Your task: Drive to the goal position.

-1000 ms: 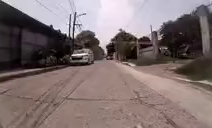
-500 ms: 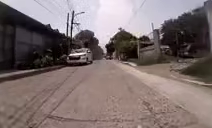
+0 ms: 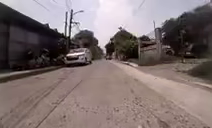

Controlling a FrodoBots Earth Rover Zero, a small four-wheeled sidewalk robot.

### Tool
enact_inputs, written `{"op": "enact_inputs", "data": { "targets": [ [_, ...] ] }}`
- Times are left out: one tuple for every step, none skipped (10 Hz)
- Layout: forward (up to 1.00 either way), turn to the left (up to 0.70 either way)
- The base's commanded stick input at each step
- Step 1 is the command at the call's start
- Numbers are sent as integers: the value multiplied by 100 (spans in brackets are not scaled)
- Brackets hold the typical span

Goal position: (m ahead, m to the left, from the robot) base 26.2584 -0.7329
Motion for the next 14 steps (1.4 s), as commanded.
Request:
{"op": "enact_inputs", "data": {
  "targets": [
    [100,3],
    [100,3],
    [100,3],
    [100,3],
    [100,3],
    [100,3],
    [100,3],
    [100,3],
    [100,3],
    [100,3],
    [100,3],
    [100,3],
    [100,3],
    [100,3]
  ]
}}
